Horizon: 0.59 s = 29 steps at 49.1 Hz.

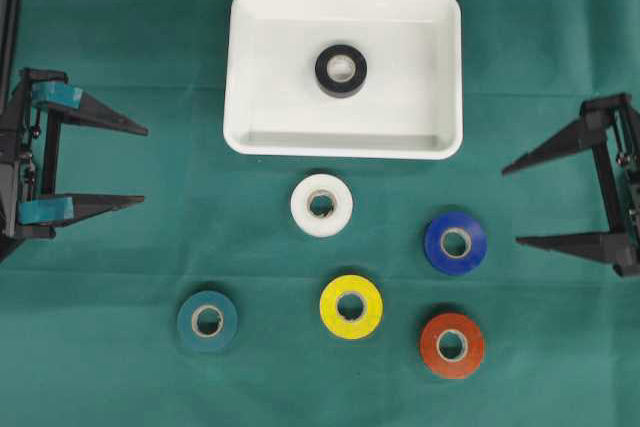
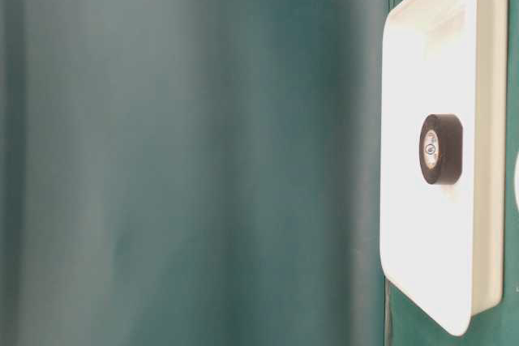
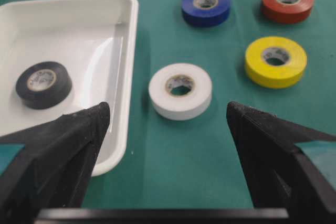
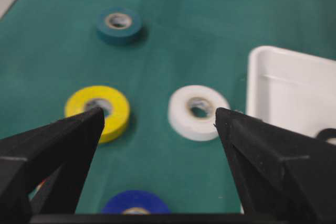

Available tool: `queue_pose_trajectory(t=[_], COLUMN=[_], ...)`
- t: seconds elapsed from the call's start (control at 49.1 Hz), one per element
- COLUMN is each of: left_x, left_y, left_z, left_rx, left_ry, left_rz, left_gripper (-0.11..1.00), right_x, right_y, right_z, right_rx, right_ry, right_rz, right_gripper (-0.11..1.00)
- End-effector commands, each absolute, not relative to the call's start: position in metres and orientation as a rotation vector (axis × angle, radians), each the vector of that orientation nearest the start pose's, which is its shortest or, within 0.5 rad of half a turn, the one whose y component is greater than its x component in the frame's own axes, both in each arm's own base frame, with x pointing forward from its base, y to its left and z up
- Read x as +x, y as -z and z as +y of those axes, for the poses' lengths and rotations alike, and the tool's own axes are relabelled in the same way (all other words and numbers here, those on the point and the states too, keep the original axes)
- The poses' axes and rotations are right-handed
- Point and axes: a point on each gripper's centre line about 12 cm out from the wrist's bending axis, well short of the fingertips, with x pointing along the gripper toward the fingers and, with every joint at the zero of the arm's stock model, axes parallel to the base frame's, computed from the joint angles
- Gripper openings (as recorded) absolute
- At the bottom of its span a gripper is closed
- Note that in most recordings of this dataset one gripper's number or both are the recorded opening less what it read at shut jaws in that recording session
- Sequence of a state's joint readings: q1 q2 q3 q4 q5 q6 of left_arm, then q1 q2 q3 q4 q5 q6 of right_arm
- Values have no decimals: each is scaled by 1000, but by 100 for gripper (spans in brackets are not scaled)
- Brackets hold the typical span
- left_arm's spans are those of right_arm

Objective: Pick up the tape from a random location and place it into the white case.
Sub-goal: 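Move the right gripper over the yellow tape roll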

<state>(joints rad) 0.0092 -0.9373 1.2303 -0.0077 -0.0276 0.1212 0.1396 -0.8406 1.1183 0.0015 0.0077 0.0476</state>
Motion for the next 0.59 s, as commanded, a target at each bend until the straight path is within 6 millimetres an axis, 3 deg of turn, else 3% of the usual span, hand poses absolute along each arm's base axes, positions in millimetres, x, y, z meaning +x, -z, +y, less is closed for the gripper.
queue_pose_trajectory(t=[0.0,0.285,0.57], left_x=[197,197,197], left_y=[-239,-240,-240], left_z=[2,2,2], left_rx=[109,110,109], left_ry=[6,6,6], left_rz=[250,250,250], left_gripper=[97,97,97], right_x=[219,228,257], right_y=[-261,-260,-261], right_z=[31,32,39], right_rx=[37,35,23], right_ry=[-132,-132,-140], right_rz=[283,304,345], right_gripper=[92,92,92])
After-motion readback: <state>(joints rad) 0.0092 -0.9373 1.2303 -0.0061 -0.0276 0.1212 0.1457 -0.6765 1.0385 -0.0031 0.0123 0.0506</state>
